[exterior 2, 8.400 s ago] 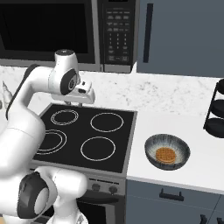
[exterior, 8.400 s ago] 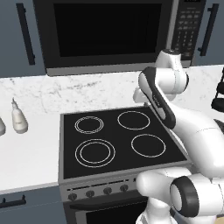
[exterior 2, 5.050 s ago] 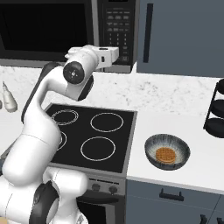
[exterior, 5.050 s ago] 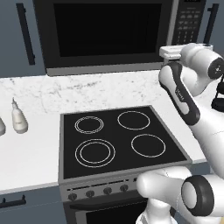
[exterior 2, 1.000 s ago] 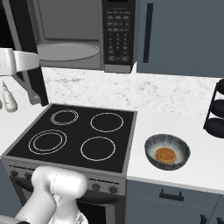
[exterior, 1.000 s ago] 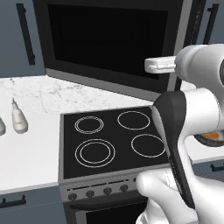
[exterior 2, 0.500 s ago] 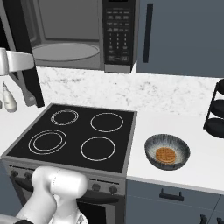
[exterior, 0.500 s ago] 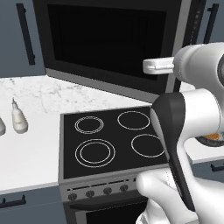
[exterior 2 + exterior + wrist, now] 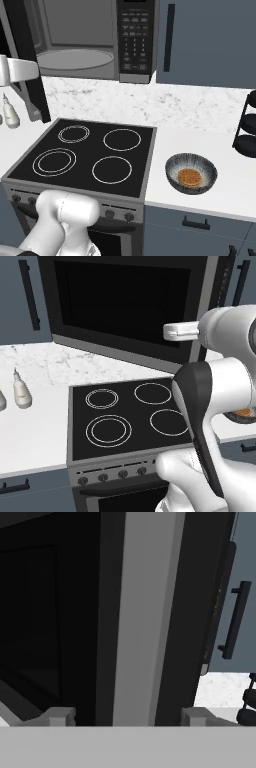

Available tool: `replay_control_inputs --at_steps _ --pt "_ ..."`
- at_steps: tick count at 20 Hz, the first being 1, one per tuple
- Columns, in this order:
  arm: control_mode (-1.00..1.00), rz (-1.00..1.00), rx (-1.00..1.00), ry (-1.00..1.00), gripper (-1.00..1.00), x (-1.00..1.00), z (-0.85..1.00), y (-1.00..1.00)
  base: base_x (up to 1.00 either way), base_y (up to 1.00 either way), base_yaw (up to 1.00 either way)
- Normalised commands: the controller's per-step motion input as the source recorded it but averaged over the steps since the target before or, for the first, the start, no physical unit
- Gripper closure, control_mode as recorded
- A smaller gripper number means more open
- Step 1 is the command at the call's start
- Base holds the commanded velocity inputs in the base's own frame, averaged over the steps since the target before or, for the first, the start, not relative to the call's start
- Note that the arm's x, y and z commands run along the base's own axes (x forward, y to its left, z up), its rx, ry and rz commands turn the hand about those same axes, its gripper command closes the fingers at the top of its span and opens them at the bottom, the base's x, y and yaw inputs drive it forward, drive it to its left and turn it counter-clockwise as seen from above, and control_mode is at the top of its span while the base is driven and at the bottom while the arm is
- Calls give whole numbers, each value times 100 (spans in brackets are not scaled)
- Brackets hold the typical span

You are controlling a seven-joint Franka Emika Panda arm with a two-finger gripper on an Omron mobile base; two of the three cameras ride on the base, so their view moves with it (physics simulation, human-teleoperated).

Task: Open the microwave, place the bowl with waffle inside the microwave, then close the microwave door and turn it on.

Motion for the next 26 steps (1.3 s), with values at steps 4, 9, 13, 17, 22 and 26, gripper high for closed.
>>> replay_control_inputs --at_steps 4,9,13,17,22,26 --pt "-100 0 0 0 -100 -11 0 -2 0 0 0" --pt "-100 4 1 -1 -100 -83 0 -17 0 0 0" --pt "-100 10 11 0 -100 -11 0 -93 0 0 0" --pt "-100 37 19 0 -100 10 0 -99 0 0 0" --pt "-100 51 19 0 -100 46 -3 -37 0 0 0" --pt "-100 44 24 1 -100 82 -6 4 0 0 0"
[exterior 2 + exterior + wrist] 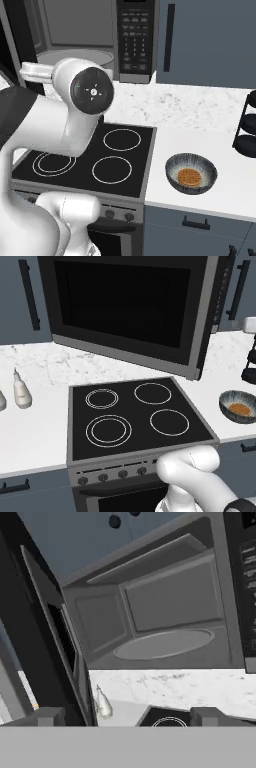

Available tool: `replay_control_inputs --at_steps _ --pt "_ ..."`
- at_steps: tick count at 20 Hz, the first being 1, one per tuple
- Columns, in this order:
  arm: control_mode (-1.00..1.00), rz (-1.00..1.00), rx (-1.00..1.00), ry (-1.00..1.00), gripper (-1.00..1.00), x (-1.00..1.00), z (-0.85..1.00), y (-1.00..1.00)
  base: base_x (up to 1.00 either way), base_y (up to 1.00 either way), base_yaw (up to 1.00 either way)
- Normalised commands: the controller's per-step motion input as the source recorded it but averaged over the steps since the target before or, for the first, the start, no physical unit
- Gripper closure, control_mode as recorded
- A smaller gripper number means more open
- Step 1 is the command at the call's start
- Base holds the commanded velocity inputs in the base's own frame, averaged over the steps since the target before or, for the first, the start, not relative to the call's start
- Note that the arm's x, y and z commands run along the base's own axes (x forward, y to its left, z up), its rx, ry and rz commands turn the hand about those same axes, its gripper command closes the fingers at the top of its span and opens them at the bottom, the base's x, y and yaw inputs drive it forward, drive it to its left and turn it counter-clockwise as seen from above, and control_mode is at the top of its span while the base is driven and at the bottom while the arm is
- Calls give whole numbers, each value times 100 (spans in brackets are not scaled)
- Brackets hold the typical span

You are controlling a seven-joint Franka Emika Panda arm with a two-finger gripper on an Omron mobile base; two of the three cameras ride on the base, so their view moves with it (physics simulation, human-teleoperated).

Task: Open the microwave, place the bowl with waffle inside the microwave, then close the microwave door and turn it on.

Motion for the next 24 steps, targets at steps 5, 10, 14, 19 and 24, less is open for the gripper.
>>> replay_control_inputs --at_steps 5,10,14,19,24 --pt "-100 42 12 -2 -100 55 -15 22 0 0 0" --pt "-100 23 0 -12 -100 14 -3 6 0 0 0" --pt "-100 9 0 -12 -100 3 0 24 0 0 0" --pt "-100 3 0 -1 -100 -10 0 65 0 0 0" --pt "-100 10 0 0 -100 -39 0 63 0 0 0"
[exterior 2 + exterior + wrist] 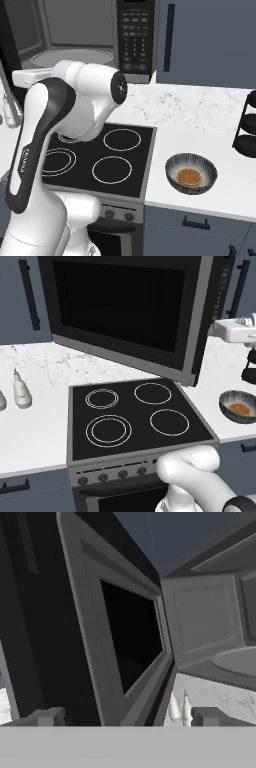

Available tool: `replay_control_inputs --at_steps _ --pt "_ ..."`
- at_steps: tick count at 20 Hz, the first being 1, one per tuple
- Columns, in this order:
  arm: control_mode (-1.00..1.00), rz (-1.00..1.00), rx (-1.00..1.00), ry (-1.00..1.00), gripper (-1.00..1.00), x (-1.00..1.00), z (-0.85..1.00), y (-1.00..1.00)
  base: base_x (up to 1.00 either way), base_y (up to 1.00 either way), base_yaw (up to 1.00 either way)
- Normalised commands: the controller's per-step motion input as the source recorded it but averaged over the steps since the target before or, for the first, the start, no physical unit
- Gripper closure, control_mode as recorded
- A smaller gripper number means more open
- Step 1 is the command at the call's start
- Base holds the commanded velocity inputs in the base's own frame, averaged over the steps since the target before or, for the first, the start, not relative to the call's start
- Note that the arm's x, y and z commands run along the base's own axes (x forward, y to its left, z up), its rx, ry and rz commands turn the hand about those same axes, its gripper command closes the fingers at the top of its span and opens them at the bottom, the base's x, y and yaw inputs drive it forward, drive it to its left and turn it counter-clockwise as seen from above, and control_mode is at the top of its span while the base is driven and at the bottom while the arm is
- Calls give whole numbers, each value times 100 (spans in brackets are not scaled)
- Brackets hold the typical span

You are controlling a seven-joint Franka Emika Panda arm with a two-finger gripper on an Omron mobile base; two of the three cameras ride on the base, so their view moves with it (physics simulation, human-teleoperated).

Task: Open the microwave, place the bowl with waffle inside the microwave, then close the microwave door and turn it on.

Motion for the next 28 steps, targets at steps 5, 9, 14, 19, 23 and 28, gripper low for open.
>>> replay_control_inputs --at_steps 5,9,14,19,23,28 --pt "-100 21 0 0 -100 -59 0 63 0 0 0" --pt "-100 20 0 0 -100 -55 0 92 0 0 0" --pt "-100 19 0 0 -100 -38 0 90 0 0 0" --pt "-100 21 0 1 -100 -31 0 94 0 0 0" --pt "-100 16 0 0 -100 -11 0 91 0 0 0" --pt "-100 8 0 0 -100 0 0 83 0 0 0"
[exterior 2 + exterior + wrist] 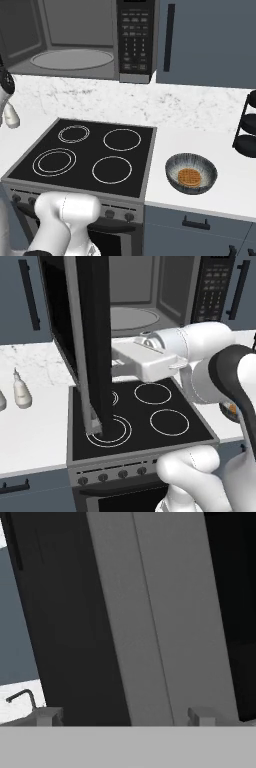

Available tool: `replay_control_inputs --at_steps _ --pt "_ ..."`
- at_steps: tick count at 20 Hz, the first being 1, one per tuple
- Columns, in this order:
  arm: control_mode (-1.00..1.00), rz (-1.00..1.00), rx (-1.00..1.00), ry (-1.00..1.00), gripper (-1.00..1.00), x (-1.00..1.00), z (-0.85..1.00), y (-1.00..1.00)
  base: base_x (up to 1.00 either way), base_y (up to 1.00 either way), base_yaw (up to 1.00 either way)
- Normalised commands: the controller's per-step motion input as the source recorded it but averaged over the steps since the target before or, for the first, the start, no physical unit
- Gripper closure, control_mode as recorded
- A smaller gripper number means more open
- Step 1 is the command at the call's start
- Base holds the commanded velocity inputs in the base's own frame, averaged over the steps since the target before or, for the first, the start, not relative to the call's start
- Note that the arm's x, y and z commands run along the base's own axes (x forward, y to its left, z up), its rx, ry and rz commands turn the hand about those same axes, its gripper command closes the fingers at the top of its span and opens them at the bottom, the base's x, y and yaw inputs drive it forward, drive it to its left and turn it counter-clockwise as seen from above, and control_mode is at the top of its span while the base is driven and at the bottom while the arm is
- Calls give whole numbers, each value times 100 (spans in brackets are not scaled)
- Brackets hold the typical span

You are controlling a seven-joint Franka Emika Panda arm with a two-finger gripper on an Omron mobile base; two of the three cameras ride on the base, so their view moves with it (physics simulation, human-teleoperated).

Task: Open the microwave, place the bowl with waffle inside the microwave, then close the microwave door and turn it on.

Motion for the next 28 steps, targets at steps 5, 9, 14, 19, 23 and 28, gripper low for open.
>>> replay_control_inputs --at_steps 5,9,14,19,23,28 --pt "-100 0 -2 0 -100 2 0 66 0 0 0" --pt "-100 0 -1 0 -100 2 0 46 0 0 0" --pt "-100 0 -1 0 -100 0 0 9 0 0 0" --pt "-100 -4 0 0 -100 0 9 -44 0 0 0" --pt "-100 -17 0 0 -100 0 0 -100 0 0 0" --pt "-100 -32 0 8 -100 0 0 -100 0 0 0"
